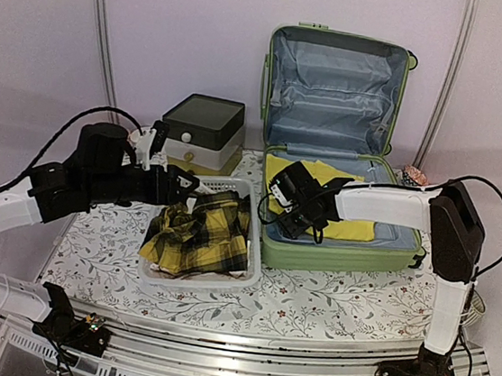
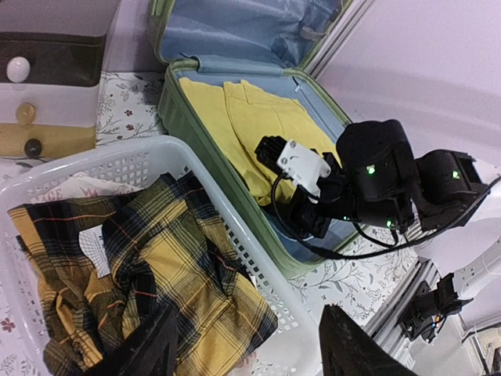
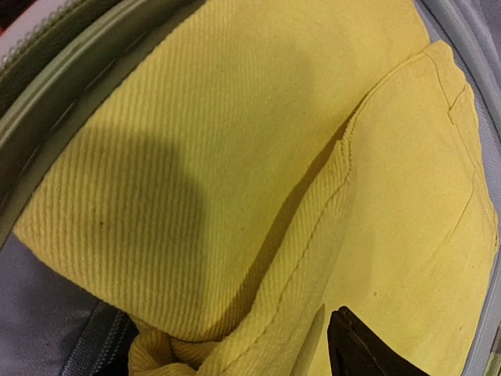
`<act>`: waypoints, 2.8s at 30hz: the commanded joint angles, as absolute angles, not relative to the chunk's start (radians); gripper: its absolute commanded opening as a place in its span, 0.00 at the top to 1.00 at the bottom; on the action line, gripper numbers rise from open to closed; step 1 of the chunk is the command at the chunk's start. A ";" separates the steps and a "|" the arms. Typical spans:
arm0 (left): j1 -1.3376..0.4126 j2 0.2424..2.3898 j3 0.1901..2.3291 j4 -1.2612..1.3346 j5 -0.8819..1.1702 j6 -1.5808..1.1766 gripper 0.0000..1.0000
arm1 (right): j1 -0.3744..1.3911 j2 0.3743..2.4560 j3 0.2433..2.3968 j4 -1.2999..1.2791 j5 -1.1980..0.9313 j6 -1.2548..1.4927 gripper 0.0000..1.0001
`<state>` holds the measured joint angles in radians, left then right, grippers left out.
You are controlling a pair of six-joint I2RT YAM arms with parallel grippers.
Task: Open, take out, and arrange the luggage
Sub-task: Pick up the clothes from the opened luggage, then place the clothes in the bin.
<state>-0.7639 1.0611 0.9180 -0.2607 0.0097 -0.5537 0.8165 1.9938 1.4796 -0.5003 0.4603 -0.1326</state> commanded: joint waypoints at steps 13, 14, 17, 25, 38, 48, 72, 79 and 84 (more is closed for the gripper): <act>-0.760 0.945 0.846 -0.258 -0.046 -0.609 0.19 | 0.815 1.712 1.404 -0.366 0.404 -0.099 0.97; -0.758 0.934 0.838 -0.269 -0.078 -0.633 0.05 | 0.816 1.696 1.406 -0.384 0.378 -0.102 0.97; -0.749 0.885 0.798 -0.261 -0.123 -0.698 0.02 | 0.817 1.659 1.416 -0.443 0.290 -0.109 0.97; -0.703 0.847 0.736 -0.196 -0.022 -0.736 0.02 | 0.826 1.606 1.475 -0.543 0.131 -0.089 0.97; -0.681 0.895 0.711 -0.161 0.068 -0.803 0.02 | 0.935 1.728 1.685 -0.622 0.093 -0.020 0.96; -0.601 0.908 0.683 -0.307 0.046 -0.848 0.05 | 1.025 1.801 1.751 -0.613 0.157 0.050 0.96; -0.583 1.281 0.645 -0.193 0.201 -0.737 0.78 | 1.162 1.914 1.842 -0.425 0.136 0.185 0.96; -0.583 1.257 0.684 -0.250 0.170 -0.711 0.63 | 1.212 1.967 1.860 -0.347 0.168 0.213 0.96; -0.582 1.104 0.702 -0.329 0.100 -0.720 0.31 | 1.245 2.011 1.881 -0.319 0.236 0.218 0.96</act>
<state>-0.5884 1.2129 0.6777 -0.2451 0.1680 -0.7273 1.1828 1.9862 1.8130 -0.5060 0.2382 0.2024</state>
